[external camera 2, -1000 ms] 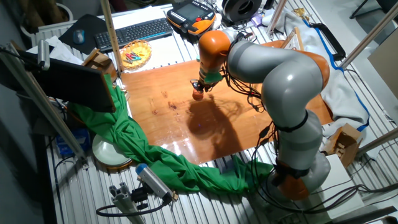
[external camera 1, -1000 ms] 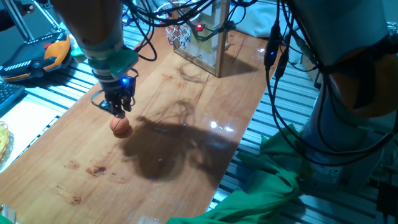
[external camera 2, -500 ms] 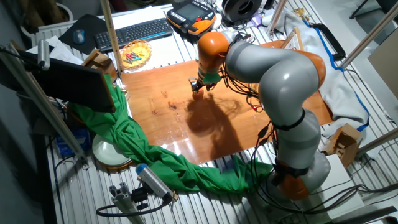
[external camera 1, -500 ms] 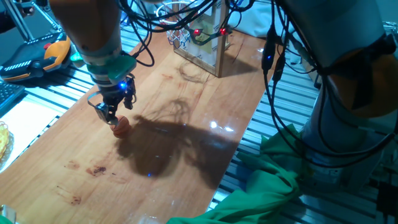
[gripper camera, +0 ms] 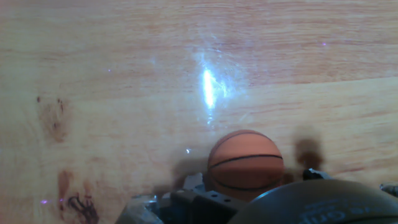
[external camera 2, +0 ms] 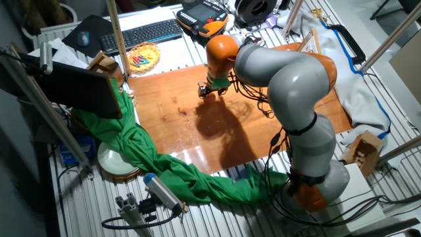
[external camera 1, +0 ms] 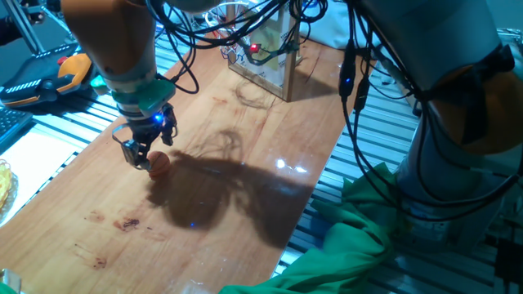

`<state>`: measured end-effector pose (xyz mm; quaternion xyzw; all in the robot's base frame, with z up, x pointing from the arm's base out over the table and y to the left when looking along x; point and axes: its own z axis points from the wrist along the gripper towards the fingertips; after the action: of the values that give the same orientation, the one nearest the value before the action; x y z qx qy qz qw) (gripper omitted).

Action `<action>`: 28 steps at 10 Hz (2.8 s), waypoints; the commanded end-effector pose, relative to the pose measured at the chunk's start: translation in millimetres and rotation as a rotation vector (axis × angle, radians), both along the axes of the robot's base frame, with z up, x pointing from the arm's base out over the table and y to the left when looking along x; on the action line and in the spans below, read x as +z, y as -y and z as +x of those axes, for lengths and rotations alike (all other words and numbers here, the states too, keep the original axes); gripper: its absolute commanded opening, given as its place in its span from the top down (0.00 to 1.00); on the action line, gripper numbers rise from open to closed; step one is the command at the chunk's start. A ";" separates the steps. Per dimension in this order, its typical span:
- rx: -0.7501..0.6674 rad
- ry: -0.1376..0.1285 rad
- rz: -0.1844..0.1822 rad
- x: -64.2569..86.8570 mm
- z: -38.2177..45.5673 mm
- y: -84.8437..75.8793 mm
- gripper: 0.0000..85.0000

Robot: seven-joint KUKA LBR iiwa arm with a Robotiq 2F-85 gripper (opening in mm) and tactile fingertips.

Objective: Grab a basketball, release it and shoot it into the basket

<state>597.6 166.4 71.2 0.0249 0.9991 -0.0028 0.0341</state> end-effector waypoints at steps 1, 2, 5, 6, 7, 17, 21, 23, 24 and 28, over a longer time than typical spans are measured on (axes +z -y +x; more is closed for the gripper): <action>0.000 0.000 0.000 -1.6 0.8 -0.1 0.07; 0.002 0.000 0.000 -4.0 2.0 0.4 0.07; 0.003 0.004 0.007 -13.6 5.3 0.7 0.06; 0.005 0.004 0.007 -15.0 6.3 0.9 0.06; 0.005 0.004 0.007 -15.2 6.8 0.7 0.06; 0.009 0.014 0.018 -32.6 11.5 -1.0 0.06; 0.011 0.018 0.016 -35.3 12.1 -1.6 0.09; 0.017 0.021 0.015 -36.9 12.3 -1.5 0.16; 0.025 0.020 0.015 -36.6 12.5 -1.4 0.25; 0.047 0.007 0.013 -26.8 11.9 -1.2 0.73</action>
<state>609.5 167.6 45.2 0.0017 0.9993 0.0046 0.0372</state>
